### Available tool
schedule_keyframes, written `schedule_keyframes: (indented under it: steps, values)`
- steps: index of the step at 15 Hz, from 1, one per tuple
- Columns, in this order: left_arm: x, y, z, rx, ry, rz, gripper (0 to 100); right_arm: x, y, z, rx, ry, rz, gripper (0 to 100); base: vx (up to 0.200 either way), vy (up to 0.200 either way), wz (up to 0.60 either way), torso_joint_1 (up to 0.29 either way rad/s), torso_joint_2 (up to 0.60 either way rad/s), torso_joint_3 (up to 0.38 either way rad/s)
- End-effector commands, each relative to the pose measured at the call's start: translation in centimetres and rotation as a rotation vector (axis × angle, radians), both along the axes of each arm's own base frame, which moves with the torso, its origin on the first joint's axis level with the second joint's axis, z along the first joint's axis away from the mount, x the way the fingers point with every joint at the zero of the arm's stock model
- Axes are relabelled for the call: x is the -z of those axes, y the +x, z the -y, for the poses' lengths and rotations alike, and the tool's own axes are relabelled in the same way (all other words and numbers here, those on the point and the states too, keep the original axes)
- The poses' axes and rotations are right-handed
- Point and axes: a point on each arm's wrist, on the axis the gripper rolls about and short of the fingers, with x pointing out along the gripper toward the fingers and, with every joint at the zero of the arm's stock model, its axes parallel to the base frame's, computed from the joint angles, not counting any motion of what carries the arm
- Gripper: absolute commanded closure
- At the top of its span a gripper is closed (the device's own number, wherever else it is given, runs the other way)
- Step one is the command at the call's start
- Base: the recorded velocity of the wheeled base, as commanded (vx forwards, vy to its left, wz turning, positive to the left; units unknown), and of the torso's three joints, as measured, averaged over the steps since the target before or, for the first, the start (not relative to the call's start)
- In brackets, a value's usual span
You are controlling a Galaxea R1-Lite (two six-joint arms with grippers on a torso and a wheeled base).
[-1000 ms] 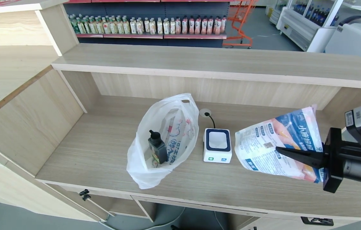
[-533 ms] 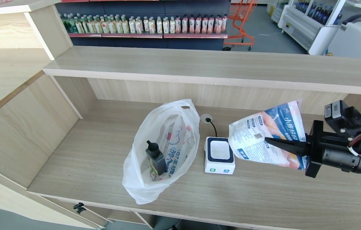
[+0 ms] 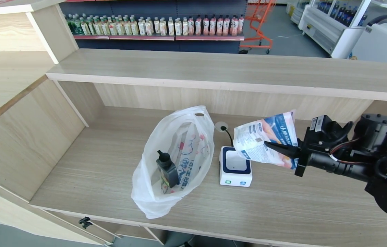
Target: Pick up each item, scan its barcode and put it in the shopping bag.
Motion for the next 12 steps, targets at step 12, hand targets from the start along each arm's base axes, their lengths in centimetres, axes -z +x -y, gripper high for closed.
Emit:
schedule_keyframes:
  steps: [12]
  values:
    - [0.0, 0.0, 0.0, -0.001, 0.000, 0.000, 0, 3.2, 4.2, -3.5, -0.071, -0.008, -0.056, 100, 0.000, 0.000, 0.00, 0.000, 0.00, 0.000]
